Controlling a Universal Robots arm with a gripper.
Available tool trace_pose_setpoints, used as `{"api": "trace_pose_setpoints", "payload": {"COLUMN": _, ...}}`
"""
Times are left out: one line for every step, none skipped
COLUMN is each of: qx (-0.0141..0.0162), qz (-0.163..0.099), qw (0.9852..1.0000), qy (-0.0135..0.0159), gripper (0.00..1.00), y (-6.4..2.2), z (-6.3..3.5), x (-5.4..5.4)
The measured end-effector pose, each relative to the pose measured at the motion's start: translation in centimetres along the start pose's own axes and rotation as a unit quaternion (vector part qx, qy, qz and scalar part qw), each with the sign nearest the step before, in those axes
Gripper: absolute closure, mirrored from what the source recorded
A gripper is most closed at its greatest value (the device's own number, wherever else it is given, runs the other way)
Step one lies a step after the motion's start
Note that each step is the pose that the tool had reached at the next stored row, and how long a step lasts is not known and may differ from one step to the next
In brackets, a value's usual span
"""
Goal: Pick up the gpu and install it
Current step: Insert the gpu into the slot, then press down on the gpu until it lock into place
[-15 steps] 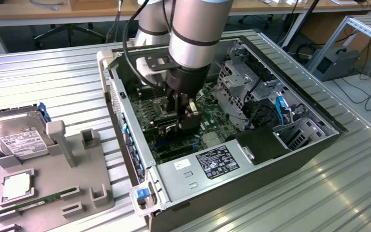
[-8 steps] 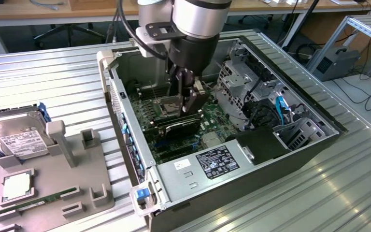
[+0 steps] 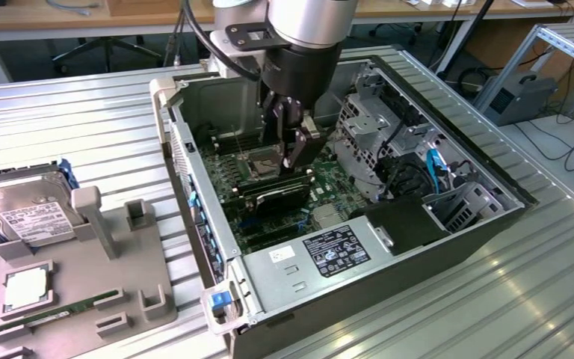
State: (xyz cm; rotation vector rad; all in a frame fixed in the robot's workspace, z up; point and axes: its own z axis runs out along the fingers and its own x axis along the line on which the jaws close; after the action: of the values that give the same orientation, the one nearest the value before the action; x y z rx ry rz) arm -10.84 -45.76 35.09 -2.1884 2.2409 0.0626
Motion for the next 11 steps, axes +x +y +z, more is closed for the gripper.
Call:
{"api": "trace_pose_setpoints", "payload": {"qx": 0.0001, "qz": 0.0, "qw": 1.0, "qy": -0.0001, "gripper": 0.36, "y": 0.0, "z": 0.01, "x": 0.0}}
{"api": "trace_pose_setpoints", "payload": {"qx": 0.0001, "qz": 0.0, "qw": 1.0, "qy": -0.0001, "gripper": 0.36, "y": 0.0, "z": 0.01, "x": 0.0}}
{"api": "trace_pose_setpoints", "payload": {"qx": 0.0001, "qz": 0.0, "qw": 1.0, "qy": -0.0001, "gripper": 0.36, "y": 0.0, "z": 0.01, "x": 0.0}}
{"api": "trace_pose_setpoints", "payload": {"qx": 0.0001, "qz": 0.0, "qw": 1.0, "qy": -0.0001, "gripper": 0.36, "y": 0.0, "z": 0.01, "x": 0.0}}
{"api": "trace_pose_setpoints", "payload": {"qx": 0.0, "qz": 0.0, "qw": 1.0, "qy": -0.0001, "gripper": 0.36, "y": 0.0, "z": 0.0, "x": 0.0}}
{"api": "trace_pose_setpoints", "payload": {"qx": 0.0, "qz": 0.0, "qw": 1.0, "qy": -0.0001, "gripper": 0.36, "y": 0.0, "z": 0.0, "x": 0.0}}
{"api": "trace_pose_setpoints", "payload": {"qx": 0.0, "qz": 0.0, "qw": 1.0, "qy": -0.0001, "gripper": 0.36, "y": 0.0, "z": 0.0, "x": 0.0}}
{"api": "trace_pose_setpoints", "payload": {"qx": 0.0, "qz": 0.0, "qw": 1.0, "qy": 0.0, "gripper": 0.36, "y": 0.0, "z": 0.0, "x": 0.0}}
{"api": "trace_pose_setpoints", "payload": {"qx": 0.0, "qz": 0.0, "qw": 1.0, "qy": -0.0001, "gripper": 0.36, "y": 0.0, "z": 0.0, "x": 0.0}}
{"api": "trace_pose_setpoints", "payload": {"qx": 0.0, "qz": 0.0, "qw": 1.0, "qy": 0.0, "gripper": 0.36, "y": 0.0, "z": 0.0, "x": 0.0}}
{"api": "trace_pose_setpoints", "payload": {"qx": 0.0, "qz": 0.0, "qw": 1.0, "qy": 0.0, "gripper": 0.36, "y": 0.0, "z": 0.0, "x": 0.0}}
